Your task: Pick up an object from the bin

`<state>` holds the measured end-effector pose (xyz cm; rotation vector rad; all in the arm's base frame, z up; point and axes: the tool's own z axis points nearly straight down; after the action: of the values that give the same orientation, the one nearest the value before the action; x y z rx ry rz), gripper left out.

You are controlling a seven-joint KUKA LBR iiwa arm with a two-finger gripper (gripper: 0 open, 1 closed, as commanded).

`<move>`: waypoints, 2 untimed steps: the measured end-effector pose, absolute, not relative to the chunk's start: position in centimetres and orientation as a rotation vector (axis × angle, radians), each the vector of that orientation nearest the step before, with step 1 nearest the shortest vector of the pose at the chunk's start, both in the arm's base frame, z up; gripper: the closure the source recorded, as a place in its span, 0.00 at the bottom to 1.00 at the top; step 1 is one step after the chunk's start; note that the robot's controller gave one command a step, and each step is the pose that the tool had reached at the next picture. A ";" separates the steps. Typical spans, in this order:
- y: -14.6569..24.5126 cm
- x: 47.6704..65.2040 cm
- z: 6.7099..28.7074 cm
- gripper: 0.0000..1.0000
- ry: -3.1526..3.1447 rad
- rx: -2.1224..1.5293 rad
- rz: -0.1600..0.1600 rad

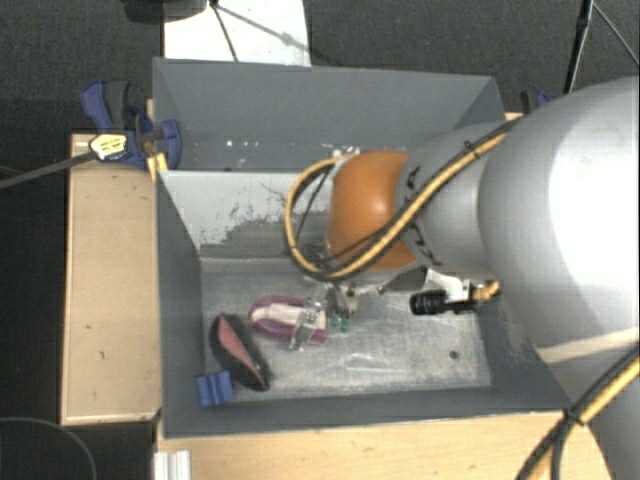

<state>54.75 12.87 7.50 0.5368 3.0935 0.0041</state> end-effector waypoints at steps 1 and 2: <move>12.8 55.0 7.6 1.00 3.087 0.538 0.006; 12.8 55.0 11.0 1.00 3.091 0.540 0.003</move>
Offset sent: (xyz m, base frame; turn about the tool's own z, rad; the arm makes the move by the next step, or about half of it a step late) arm 0.0000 0.0000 0.0000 0.0000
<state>55.04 12.82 10.97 0.5403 3.0913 0.0026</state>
